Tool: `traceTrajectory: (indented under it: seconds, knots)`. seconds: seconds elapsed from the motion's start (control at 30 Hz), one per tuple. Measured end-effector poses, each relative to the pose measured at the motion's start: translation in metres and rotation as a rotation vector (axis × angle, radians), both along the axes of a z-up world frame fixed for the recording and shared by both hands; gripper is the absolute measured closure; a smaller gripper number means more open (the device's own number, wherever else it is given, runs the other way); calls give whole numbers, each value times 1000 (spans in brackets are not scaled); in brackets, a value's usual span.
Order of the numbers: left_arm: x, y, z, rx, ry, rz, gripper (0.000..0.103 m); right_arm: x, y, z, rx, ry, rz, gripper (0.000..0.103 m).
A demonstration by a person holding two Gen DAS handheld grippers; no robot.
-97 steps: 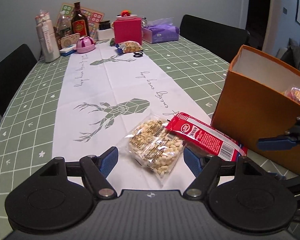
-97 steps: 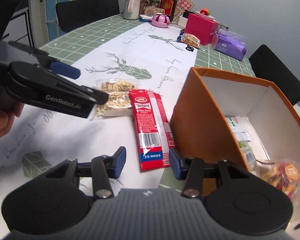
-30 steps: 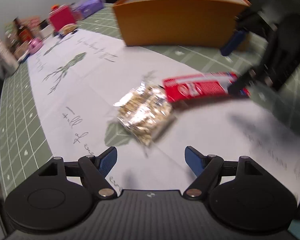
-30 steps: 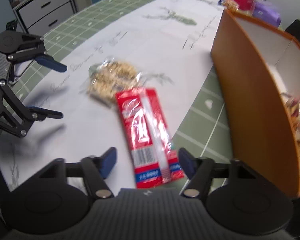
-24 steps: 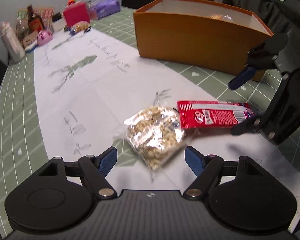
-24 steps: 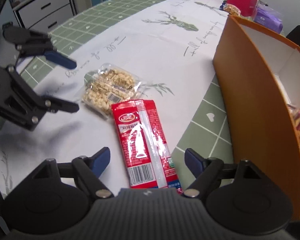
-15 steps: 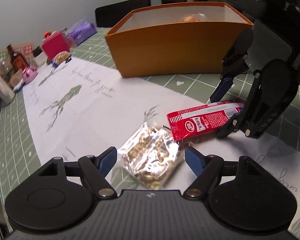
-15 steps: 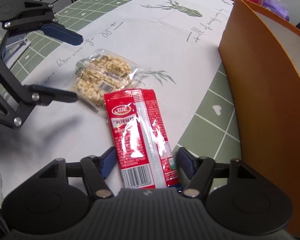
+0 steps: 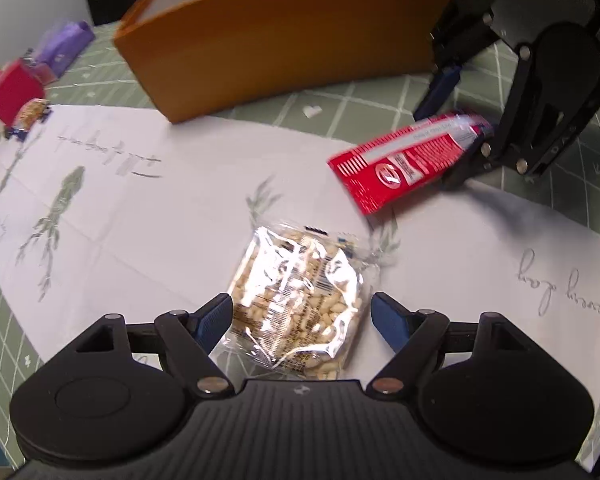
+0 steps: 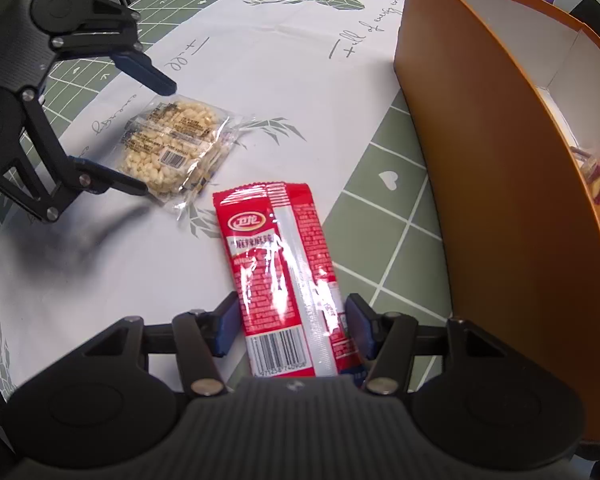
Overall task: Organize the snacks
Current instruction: 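Grasp the clear nut-bar pack with the left tool while the right tool holds the wafer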
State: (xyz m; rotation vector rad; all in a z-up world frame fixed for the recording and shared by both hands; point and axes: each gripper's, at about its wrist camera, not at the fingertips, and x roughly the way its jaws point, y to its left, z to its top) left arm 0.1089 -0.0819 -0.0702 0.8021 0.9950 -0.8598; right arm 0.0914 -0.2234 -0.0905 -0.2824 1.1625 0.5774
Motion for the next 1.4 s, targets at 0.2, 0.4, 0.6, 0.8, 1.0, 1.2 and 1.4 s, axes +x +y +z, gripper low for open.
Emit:
traceTrajectory:
  seconds: [0.2, 0.4, 0.6, 0.8, 1.0, 1.2, 1.4]
  knots:
    - [3, -10, -9, 70, -30, -71, 4, 0, 2, 1, 8, -3, 11, 47]
    - [21, -8, -2, 40, -9, -70, 4, -1, 1, 3, 19, -3, 18, 46]
    - [31, -15, -10, 108, -21, -113, 4, -2, 3, 4, 25, -2, 19, 46]
    - [60, -9, -19, 53, 87, -8, 0, -3, 4, 5, 27, -1, 21, 45]
    - [69, 5, -23, -66, 139, 61, 0, -2, 4, 5, 39, 1, 22, 42]
    - [59, 12, -15, -102, 113, 107, 7, -6, 10, 4, 13, -32, 47, 37]
    - [48, 17, -5, -108, 60, 175, 10, -2, 7, 7, 13, -27, 27, 55]
